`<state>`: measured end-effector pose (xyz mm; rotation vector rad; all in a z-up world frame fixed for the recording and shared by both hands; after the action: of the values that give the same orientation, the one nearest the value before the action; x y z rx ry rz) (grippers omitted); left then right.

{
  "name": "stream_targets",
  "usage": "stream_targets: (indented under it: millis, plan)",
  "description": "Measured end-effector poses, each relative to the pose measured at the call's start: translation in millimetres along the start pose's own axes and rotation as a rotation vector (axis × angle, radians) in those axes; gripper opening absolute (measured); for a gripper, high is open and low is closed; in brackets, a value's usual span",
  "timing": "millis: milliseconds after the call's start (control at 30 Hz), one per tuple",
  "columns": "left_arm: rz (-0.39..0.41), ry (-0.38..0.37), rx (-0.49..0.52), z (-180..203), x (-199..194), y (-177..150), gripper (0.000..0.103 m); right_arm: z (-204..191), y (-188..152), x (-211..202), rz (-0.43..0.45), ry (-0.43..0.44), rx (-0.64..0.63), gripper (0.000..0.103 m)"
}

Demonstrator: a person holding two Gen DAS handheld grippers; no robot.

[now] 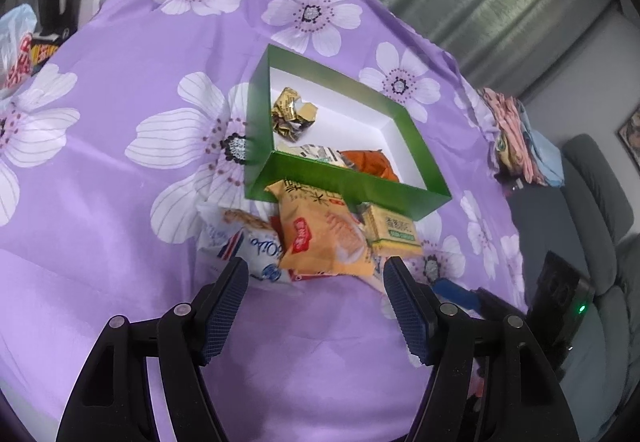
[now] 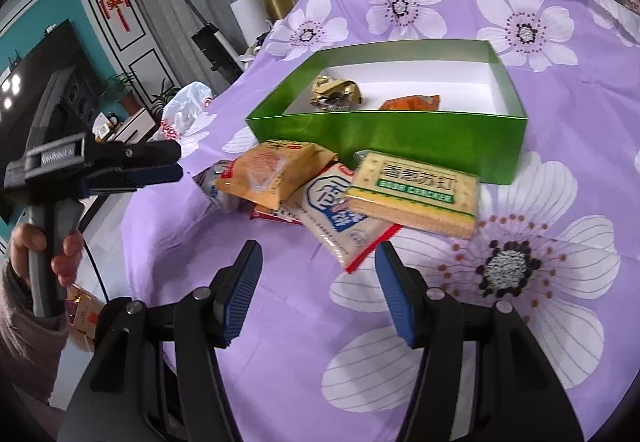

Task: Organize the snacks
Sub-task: 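Move the right tool to the yellow rice-cracker bag and grasp it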

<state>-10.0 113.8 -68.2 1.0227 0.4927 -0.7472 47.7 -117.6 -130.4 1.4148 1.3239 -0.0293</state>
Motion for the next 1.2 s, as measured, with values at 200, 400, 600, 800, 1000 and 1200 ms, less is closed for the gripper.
stream_targets:
  millis: [200,400,600,800,1000,1200]
  plan:
    - [0.014,0.004,0.066,8,4,-3,0.07,-8,-2,7,-0.008,0.014,-0.013,0.059]
    - [0.028,0.014,0.131,13,13,-1,0.07,-18,-1,16,-0.005,0.007,-0.052,0.059]
    - [0.016,0.009,0.153,13,26,6,0.07,-29,8,30,-0.006,0.014,-0.103,0.059]
    - [-0.006,0.009,0.171,12,41,17,0.07,-31,24,45,-0.006,0.034,-0.109,0.059]
    - [-0.047,0.004,0.167,12,58,25,0.07,-33,31,60,-0.024,0.045,-0.109,0.059]
    - [-0.088,-0.019,0.16,13,69,28,0.07,-34,35,69,-0.04,0.065,-0.113,0.053]
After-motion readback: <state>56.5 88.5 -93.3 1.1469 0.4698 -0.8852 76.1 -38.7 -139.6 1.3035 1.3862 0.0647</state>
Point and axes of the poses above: each gripper's, at about its wrist camera, not at the fingertips, and x roughly the way its jaws point, z to its right, y to its top, the point moved 2 cm from there along x, roughly the way its jaws point, and after that the axes turned 8 degrees about x, right-handed, at the moved point
